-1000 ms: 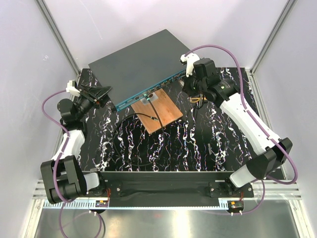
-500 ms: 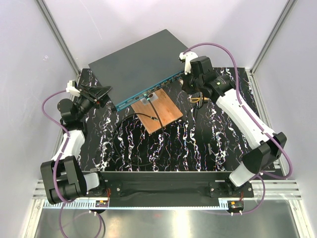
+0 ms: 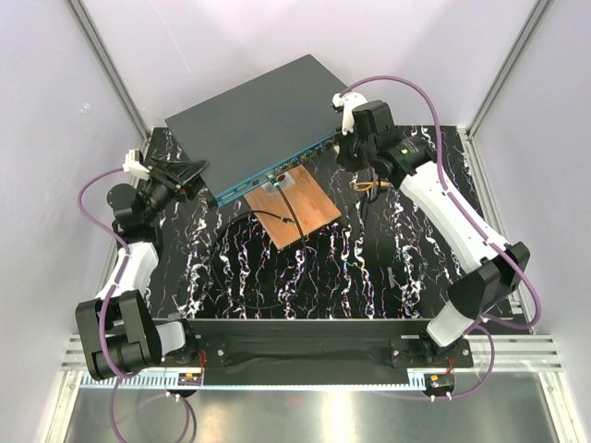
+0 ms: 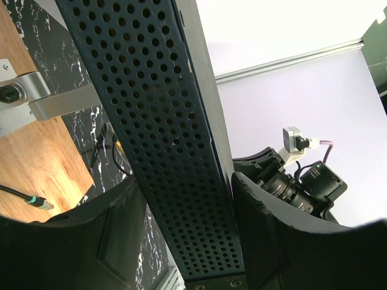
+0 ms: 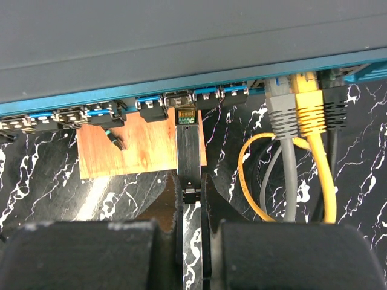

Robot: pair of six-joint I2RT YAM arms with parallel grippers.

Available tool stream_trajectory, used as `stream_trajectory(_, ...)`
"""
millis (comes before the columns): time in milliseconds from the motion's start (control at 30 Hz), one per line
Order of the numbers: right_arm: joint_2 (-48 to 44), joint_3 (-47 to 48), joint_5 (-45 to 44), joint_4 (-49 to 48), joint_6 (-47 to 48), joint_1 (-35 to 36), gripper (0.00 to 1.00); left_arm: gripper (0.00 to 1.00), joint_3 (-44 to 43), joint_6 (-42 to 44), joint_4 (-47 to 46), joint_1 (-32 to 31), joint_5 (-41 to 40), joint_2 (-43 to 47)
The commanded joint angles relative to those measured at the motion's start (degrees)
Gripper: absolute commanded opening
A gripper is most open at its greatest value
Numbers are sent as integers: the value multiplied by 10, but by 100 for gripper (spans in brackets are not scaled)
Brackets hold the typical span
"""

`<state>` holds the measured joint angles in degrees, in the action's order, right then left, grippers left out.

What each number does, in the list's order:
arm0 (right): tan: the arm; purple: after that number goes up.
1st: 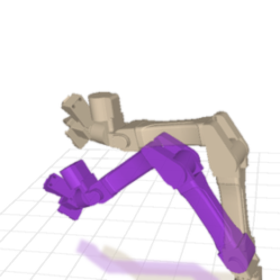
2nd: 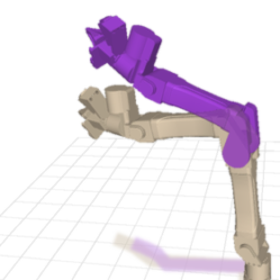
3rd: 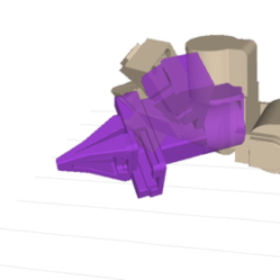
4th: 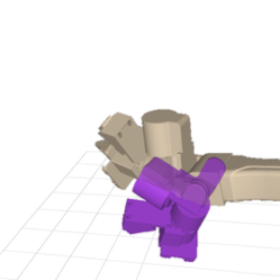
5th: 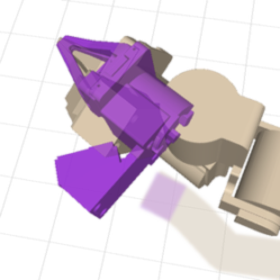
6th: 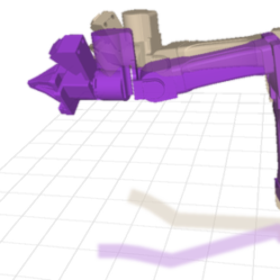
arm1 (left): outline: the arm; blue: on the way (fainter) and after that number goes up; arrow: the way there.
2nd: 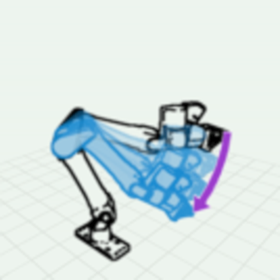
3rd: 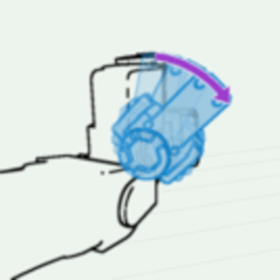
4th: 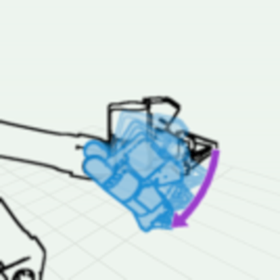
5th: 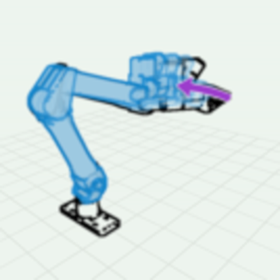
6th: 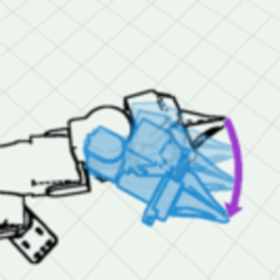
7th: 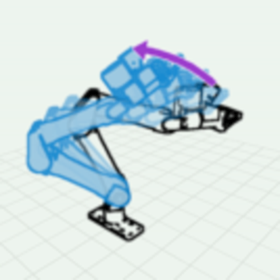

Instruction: Insert the plug into the switch port

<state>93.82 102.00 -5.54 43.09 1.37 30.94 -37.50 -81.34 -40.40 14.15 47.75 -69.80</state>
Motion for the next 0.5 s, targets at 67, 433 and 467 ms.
stream_trajectory(67,8,31,-12,-7,-7,-4,0,0,-14,37,-71,-27,-5,18)
stream_trajectory(433,17,45,-11,-4,-7,-4,0,0,-9,34,-78,-27,-5,19)
stream_trajectory(467,17,47,-11,-3,-7,-4,0,0,-9,35,-77,-27,-6,19)
